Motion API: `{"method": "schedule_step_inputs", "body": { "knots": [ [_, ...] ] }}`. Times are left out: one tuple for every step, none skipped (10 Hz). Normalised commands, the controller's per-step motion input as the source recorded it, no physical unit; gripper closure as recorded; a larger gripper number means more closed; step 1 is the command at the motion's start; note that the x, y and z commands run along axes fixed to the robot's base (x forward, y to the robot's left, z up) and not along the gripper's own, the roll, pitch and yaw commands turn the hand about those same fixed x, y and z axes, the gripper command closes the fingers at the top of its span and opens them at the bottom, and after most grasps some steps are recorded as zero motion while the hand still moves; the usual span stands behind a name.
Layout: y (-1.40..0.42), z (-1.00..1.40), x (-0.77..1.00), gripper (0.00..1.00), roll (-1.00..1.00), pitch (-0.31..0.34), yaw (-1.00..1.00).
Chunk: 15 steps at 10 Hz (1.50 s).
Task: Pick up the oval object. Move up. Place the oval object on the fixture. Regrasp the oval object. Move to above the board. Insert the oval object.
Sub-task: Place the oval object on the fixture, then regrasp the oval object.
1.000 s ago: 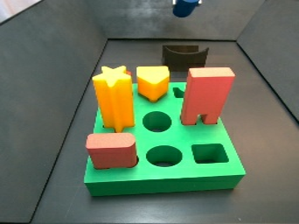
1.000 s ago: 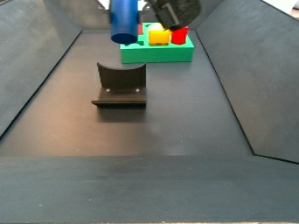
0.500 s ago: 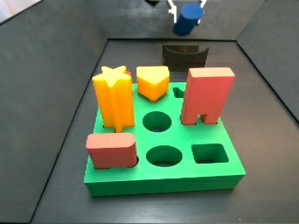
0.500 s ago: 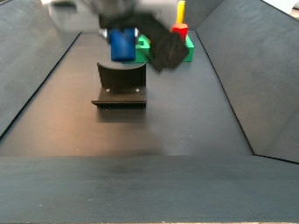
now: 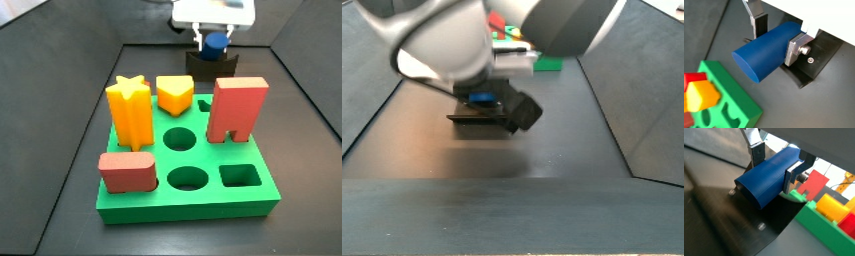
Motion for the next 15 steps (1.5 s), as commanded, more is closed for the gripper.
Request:
{"method": "schedule_step_inputs", "body": {
  "knots": [
    [0.07, -0.43, 0.12, 1.00, -0.17, -0.035, -0.15],
    [0.01, -0.27, 0.09, 1.00, -0.15, -0.039, -0.11],
    [-0.02, -0.21, 0.08, 1.00, -0.12, -0.042, -0.09],
    [-0.02, -0.21, 0.08, 1.00, -0.11, -0.046, -0.08],
    [-0.02, -0.21, 0.08, 1.00, -0.11, -0.046, -0.06],
    [-0.50, -0.17, 0.00, 1.00, 0.00, 0.000, 0.00],
    [0.00, 0.00, 0.00, 0.00, 0.00, 0.000, 0.00],
    [0.00, 1.00, 0.00, 0.00, 0.03, -0.019, 0.00],
    [0.00, 1.00, 0.00, 0.00, 0.03, -0.016, 0.00],
    [0.00, 1.00, -0.03, 0.00, 0.04, 0.000, 0.01],
    [0.00, 1.00, -0.03, 0.00, 0.04, 0.011, 0.02],
    [0.00, 1.00, -0.04, 0.00, 0.04, 0.027, 0.02],
    [0.00, 0.92, -0.04, 0.00, 0.03, 0.043, 0.01],
    [0.01, 0.74, -0.04, 0.00, 0.03, 0.049, 0.01],
    [0.01, 0.55, -0.03, 0.00, 0.03, 0.053, 0.00]
  ]
}}
